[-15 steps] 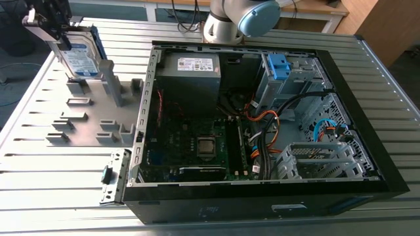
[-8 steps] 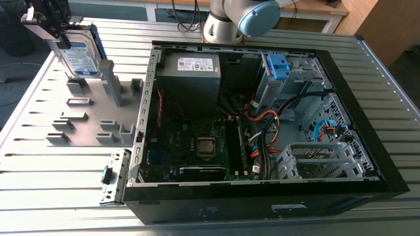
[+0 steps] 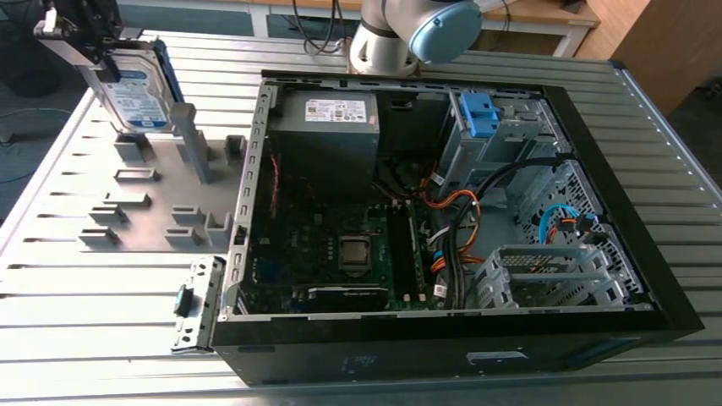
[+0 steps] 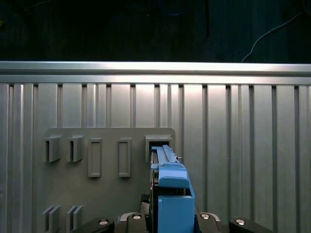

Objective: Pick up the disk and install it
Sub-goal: 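Pick up the disk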

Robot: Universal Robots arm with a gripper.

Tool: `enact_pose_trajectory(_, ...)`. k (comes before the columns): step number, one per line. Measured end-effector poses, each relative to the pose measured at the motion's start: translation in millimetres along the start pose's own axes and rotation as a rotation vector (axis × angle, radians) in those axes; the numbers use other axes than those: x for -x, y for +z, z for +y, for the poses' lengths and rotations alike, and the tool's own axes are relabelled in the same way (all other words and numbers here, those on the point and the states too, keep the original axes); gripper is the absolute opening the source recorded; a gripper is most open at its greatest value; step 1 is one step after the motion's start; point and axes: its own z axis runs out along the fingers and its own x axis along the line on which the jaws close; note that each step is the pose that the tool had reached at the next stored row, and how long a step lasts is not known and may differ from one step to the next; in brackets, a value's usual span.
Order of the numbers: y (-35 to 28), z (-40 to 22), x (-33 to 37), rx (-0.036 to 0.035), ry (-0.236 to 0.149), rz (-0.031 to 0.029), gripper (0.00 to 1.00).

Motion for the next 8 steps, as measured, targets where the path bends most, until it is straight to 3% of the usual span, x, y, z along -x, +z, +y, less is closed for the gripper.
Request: enact_pose_trajectory(8, -3.1, 0.0, 0.1, -0.0001, 0.000, 0.0000, 0.36)
